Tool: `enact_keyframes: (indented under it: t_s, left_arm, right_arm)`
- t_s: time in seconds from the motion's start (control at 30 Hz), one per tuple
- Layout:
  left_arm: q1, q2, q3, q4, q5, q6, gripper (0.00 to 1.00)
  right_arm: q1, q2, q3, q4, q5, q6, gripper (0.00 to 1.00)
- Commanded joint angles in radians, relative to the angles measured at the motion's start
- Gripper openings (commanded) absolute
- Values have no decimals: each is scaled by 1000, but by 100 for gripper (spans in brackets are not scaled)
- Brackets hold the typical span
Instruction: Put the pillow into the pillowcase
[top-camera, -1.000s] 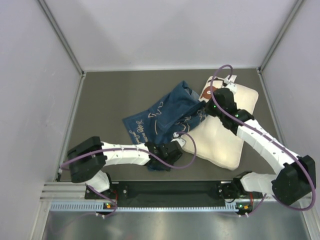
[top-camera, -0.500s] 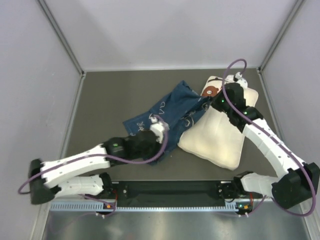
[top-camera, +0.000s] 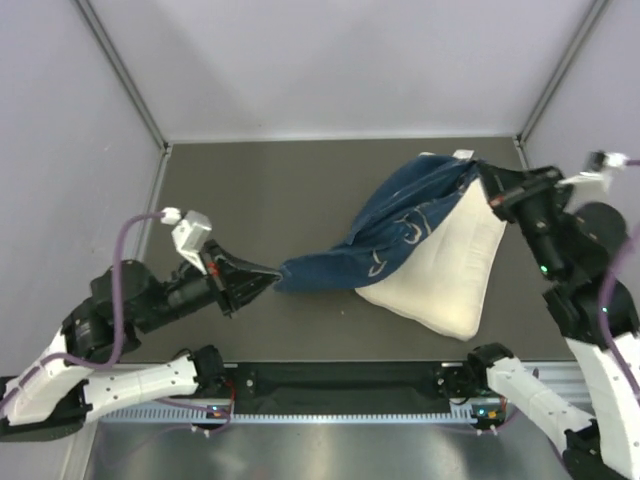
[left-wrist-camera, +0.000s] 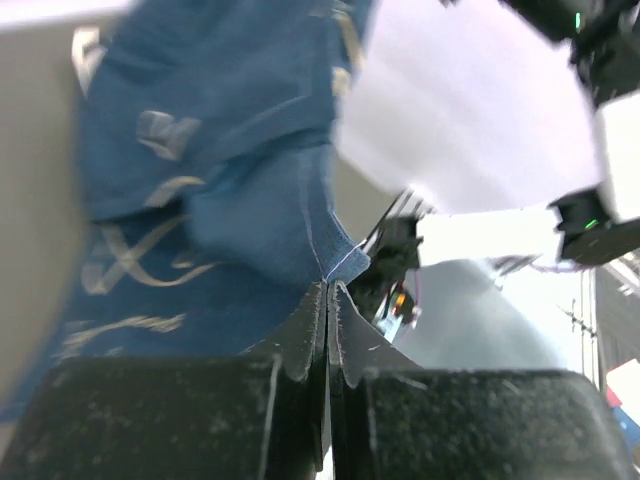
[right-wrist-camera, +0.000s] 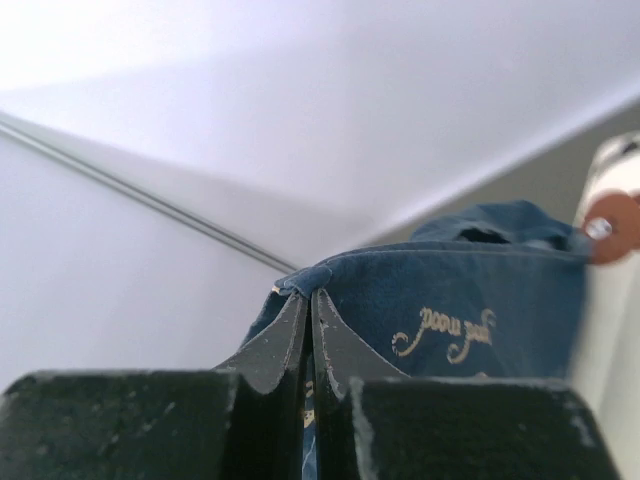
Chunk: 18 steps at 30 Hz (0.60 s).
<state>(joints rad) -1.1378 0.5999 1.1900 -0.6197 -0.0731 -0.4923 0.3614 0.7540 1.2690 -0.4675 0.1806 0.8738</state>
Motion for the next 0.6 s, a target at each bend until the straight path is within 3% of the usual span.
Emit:
enact_keyframes:
  t_s: [0.0, 0.2, 0.33, 0.37, 0.57]
  left_arm:
    - [1, -106, 2, 164, 7, 70, 0]
    - [3, -129, 52, 193, -5, 119, 0]
    - [0, -82, 28, 175, -132, 90, 0]
    - [-8, -60, 51, 105, -225, 60, 0]
    - [-22, 99, 82, -54, -375, -45, 0]
  right_arm:
    - [-6, -103, 99, -8, 45, 34, 0]
    - [-6, -197, 156, 30, 60, 33, 0]
    - [-4, -63, 236, -32, 28, 16, 0]
    - [-4, -30, 230, -39, 23, 24, 0]
    - [-4, 195, 67, 107, -33, 71, 0]
